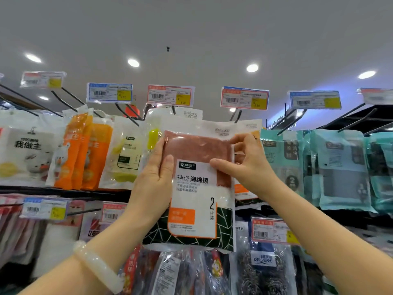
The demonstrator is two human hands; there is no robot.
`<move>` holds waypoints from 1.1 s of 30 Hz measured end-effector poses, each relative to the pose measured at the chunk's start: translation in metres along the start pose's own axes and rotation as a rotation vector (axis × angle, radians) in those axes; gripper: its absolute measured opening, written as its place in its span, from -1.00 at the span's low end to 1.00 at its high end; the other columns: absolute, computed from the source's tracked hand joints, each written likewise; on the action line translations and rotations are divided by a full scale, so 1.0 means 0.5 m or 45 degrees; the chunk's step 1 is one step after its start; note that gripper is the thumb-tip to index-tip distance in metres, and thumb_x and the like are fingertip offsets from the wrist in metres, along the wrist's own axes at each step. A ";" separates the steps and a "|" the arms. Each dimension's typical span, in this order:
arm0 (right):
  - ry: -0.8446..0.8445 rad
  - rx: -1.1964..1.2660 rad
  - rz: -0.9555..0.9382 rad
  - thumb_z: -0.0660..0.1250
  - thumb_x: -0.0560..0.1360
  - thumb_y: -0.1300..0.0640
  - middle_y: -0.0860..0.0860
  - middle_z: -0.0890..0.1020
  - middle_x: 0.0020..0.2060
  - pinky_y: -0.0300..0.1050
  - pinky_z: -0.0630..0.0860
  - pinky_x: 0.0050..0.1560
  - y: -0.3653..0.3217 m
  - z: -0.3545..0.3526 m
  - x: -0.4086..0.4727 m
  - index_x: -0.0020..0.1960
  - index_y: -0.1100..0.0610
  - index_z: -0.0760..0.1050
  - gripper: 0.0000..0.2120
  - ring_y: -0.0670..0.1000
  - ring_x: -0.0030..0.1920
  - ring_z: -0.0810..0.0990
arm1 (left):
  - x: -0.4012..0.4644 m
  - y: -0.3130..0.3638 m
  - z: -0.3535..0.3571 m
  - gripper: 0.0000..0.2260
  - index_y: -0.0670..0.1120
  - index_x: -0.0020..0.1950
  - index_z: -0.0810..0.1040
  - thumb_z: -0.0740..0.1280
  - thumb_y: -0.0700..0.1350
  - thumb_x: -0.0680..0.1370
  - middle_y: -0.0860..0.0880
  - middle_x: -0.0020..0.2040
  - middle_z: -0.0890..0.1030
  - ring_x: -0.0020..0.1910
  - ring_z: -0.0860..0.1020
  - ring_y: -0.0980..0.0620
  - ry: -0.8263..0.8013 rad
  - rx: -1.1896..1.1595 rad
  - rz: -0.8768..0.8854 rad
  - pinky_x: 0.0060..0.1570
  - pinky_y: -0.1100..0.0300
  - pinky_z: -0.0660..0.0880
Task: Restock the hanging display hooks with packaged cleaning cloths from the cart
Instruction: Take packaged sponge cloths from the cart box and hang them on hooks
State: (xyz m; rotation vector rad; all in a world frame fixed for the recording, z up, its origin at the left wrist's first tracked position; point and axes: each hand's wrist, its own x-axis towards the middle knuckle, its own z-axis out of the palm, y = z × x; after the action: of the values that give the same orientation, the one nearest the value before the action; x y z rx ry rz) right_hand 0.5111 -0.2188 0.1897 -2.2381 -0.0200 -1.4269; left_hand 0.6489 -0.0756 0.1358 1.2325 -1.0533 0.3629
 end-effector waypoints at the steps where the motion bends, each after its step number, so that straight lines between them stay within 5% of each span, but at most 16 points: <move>1: -0.013 0.027 0.001 0.53 0.11 -0.17 -0.06 0.50 -0.05 -0.01 0.57 0.02 0.003 -0.004 -0.001 -0.04 -0.16 0.32 -0.46 0.11 0.05 0.58 | -0.001 0.003 0.006 -0.60 0.45 0.40 0.10 0.09 0.14 0.61 0.17 0.45 0.30 0.39 0.34 0.07 -0.011 -0.013 -0.001 0.36 -0.09 0.34; 5: -0.165 0.377 0.154 0.56 0.15 0.09 0.02 0.52 0.07 -0.16 0.62 -0.11 0.010 -0.030 -0.001 0.06 -0.13 0.42 -0.45 0.06 0.05 0.61 | -0.004 0.008 0.025 -0.53 0.50 0.37 0.06 0.16 0.23 0.52 0.19 0.40 0.37 0.37 0.38 0.04 -0.135 -0.062 -0.030 0.35 -0.12 0.34; 9: -0.165 0.555 0.203 0.53 0.13 0.23 0.09 0.54 0.11 -0.08 0.63 -0.11 0.018 -0.055 -0.001 0.13 -0.05 0.47 -0.40 0.07 -0.01 0.65 | -0.014 0.010 0.032 -0.47 0.65 0.23 0.07 0.25 0.32 0.37 0.10 0.36 0.48 0.28 0.51 -0.05 -0.251 -0.130 -0.107 0.25 -0.16 0.43; 11: -0.134 0.641 0.221 0.51 0.13 0.25 0.09 0.54 0.11 0.00 0.65 -0.11 0.022 -0.072 0.002 0.14 -0.03 0.47 -0.39 0.06 -0.07 0.66 | -0.012 0.007 0.029 -0.38 0.54 0.35 0.08 0.29 0.35 0.36 0.02 0.28 0.55 0.16 0.59 -0.06 -0.237 -0.138 -0.152 0.16 -0.16 0.50; 14: -0.054 0.719 0.249 0.51 0.13 0.27 0.10 0.49 0.17 -0.05 0.65 -0.19 0.034 -0.105 0.014 0.22 -0.02 0.45 -0.31 0.01 -0.18 0.66 | 0.001 -0.006 0.013 -0.29 0.27 0.50 0.10 0.39 0.13 0.44 0.09 0.12 0.58 -0.10 0.66 0.03 -0.123 -0.131 -0.192 -0.08 0.02 0.61; 18: -0.018 0.747 0.277 0.53 0.12 0.28 0.12 0.47 0.22 0.03 0.60 -0.03 0.049 -0.132 0.035 0.28 -0.04 0.41 -0.23 0.11 -0.08 0.60 | 0.012 -0.017 -0.008 -0.17 0.18 0.52 0.12 0.51 -0.13 0.38 0.03 0.23 0.53 0.00 0.63 -0.03 -0.076 -0.048 -0.182 0.01 -0.03 0.58; 21: 0.024 0.759 0.254 0.52 0.14 0.30 0.10 0.49 0.21 0.17 0.58 0.07 0.046 -0.137 0.049 0.33 -0.01 0.37 -0.20 0.13 -0.04 0.64 | 0.012 -0.026 -0.008 -0.11 0.17 0.52 0.12 0.54 -0.17 0.35 0.00 0.28 0.50 0.02 0.62 -0.03 -0.084 -0.027 -0.173 -0.05 0.03 0.60; 24: 0.059 0.745 0.224 0.51 0.13 0.28 0.07 0.45 0.23 -0.01 0.66 -0.16 0.039 -0.134 0.064 0.37 0.03 0.34 -0.16 0.05 -0.13 0.67 | 0.009 -0.031 -0.005 -0.13 0.17 0.51 0.13 0.53 -0.18 0.35 0.06 0.19 0.54 -0.13 0.64 0.13 -0.080 -0.034 -0.153 -0.33 0.35 0.53; 27: 0.072 0.712 0.268 0.49 0.11 0.29 0.10 0.41 0.24 -0.11 0.65 -0.19 0.037 -0.130 0.077 0.39 0.05 0.32 -0.13 0.12 -0.04 0.63 | 0.007 -0.032 -0.008 -0.12 0.19 0.51 0.12 0.54 -0.16 0.35 0.19 0.09 0.54 -0.21 0.63 0.23 -0.070 -0.015 -0.142 -0.36 0.39 0.51; 30: 0.076 0.716 0.317 0.50 0.13 0.29 0.11 0.43 0.21 0.03 0.64 -0.02 0.039 -0.135 0.083 0.42 0.06 0.28 -0.11 0.20 0.07 0.61 | 0.009 -0.033 -0.015 -0.11 0.21 0.51 0.10 0.54 -0.13 0.35 0.09 0.17 0.54 -0.13 0.64 0.13 -0.070 0.021 -0.123 -0.22 0.22 0.58; 33: 0.076 0.671 0.335 0.50 0.16 0.29 0.12 0.45 0.23 -0.02 0.65 -0.08 0.047 -0.141 0.083 0.45 0.09 0.23 -0.09 0.19 0.05 0.64 | 0.012 -0.036 -0.022 -0.11 0.22 0.51 0.09 0.53 -0.16 0.35 0.03 0.20 0.56 -0.08 0.66 0.00 -0.076 -0.008 -0.144 -0.09 0.00 0.61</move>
State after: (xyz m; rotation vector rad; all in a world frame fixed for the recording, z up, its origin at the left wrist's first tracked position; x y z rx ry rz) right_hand 0.4762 -0.2776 0.2400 -1.6988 -0.0704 -1.1792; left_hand 0.6701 -0.0742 0.1306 1.2978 -1.0299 0.2370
